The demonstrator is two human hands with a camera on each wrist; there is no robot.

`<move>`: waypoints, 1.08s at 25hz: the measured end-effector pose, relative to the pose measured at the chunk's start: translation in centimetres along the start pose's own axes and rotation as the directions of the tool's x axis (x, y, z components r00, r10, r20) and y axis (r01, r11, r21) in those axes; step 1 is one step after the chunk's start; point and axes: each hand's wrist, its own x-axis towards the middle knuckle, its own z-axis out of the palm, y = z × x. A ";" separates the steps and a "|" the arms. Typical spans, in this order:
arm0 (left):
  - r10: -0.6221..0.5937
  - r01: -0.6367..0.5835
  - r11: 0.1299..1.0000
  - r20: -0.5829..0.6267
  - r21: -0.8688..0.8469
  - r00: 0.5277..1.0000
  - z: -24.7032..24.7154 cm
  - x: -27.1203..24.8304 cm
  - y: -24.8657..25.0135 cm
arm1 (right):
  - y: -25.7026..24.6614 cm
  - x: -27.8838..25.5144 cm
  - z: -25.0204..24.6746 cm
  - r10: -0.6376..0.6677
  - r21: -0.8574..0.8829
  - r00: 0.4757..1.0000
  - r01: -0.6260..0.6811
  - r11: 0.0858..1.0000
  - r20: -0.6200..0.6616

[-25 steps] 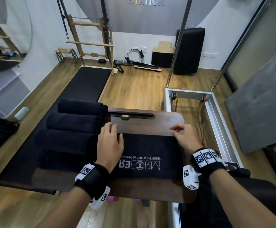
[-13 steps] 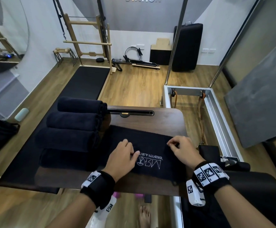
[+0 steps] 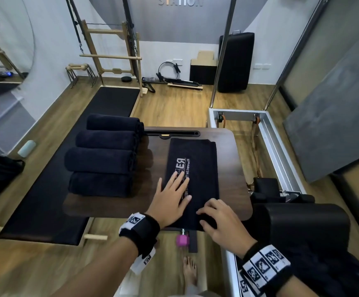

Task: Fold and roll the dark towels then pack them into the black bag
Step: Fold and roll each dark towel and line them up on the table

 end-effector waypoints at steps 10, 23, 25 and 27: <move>0.108 -0.108 0.994 -0.063 0.004 0.992 2.3 -8.2 -1.5 | -1.3 -3.0 2.9 -0.060 -0.389 0.990 0.007 0.921 -0.126; -0.165 -0.012 0.879 -0.328 -0.477 0.930 -0.3 -7.7 -1.7 | -1.7 -2.3 1.5 -0.066 -0.382 0.988 0.008 0.924 -0.139; -0.256 0.084 0.834 -0.248 -0.546 0.934 -0.7 -7.0 -1.7 | -1.8 -2.2 1.7 -0.090 -0.448 0.986 0.018 0.894 -0.141; -0.319 0.159 0.791 -0.176 -0.591 0.931 -1.2 -6.3 -1.8 | -1.3 -1.9 1.3 -0.088 -0.350 0.979 0.019 0.937 -0.182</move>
